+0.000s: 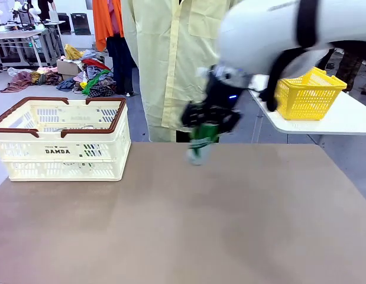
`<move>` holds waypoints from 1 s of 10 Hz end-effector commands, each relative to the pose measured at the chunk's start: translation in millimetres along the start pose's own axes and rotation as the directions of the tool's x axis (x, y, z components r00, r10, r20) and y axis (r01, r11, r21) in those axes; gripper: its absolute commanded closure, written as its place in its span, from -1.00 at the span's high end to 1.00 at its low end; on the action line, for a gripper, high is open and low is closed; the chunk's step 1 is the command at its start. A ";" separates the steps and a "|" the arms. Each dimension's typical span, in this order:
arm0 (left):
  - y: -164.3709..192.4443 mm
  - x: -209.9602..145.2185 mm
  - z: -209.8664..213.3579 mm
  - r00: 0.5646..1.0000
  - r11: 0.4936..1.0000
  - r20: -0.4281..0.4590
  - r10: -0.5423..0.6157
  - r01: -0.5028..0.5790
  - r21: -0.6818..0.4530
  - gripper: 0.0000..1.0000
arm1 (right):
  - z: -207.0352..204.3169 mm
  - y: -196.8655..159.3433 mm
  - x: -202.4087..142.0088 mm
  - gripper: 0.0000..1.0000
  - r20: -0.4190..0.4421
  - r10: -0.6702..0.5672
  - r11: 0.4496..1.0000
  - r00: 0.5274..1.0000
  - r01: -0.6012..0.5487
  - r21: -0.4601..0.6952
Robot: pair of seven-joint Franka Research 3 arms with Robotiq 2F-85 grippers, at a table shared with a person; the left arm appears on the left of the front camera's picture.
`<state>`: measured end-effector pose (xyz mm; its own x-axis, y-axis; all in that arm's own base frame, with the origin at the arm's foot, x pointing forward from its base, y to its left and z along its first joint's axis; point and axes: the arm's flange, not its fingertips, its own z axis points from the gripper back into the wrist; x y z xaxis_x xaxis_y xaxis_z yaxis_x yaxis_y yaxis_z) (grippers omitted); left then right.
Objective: Place the drinks into the Shopping basket.
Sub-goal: Pick up one drink and place it into the Shopping basket.
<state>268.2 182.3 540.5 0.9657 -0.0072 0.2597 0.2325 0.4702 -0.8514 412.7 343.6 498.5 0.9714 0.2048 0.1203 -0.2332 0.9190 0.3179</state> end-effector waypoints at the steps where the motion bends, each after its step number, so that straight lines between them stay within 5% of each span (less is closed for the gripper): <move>1: -3.9 -0.2 0.0 1.000 1.000 0.008 0.007 -0.007 -0.016 1.00 | -54.2 40.4 28.2 -1.00 0.014 -0.031 0.998 0.999 0.032 -0.051; 4: -3.9 -0.2 0.0 1.000 1.000 0.008 0.007 -0.007 -0.016 1.00 | -126.2 68.0 22.5 -1.00 -0.064 -0.004 0.991 0.998 -0.005 -0.134; 10: -3.9 -0.2 0.0 1.000 1.000 0.008 0.007 -0.007 -0.016 1.00 | -153.7 54.5 10.5 -1.00 -0.093 0.019 0.991 0.995 -0.031 -0.129</move>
<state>268.2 182.3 540.5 0.9658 -0.0072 0.2593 0.2321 0.4702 -0.8515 417.6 446.2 369.6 0.9667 0.2554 0.0173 -0.2543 0.9506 0.1781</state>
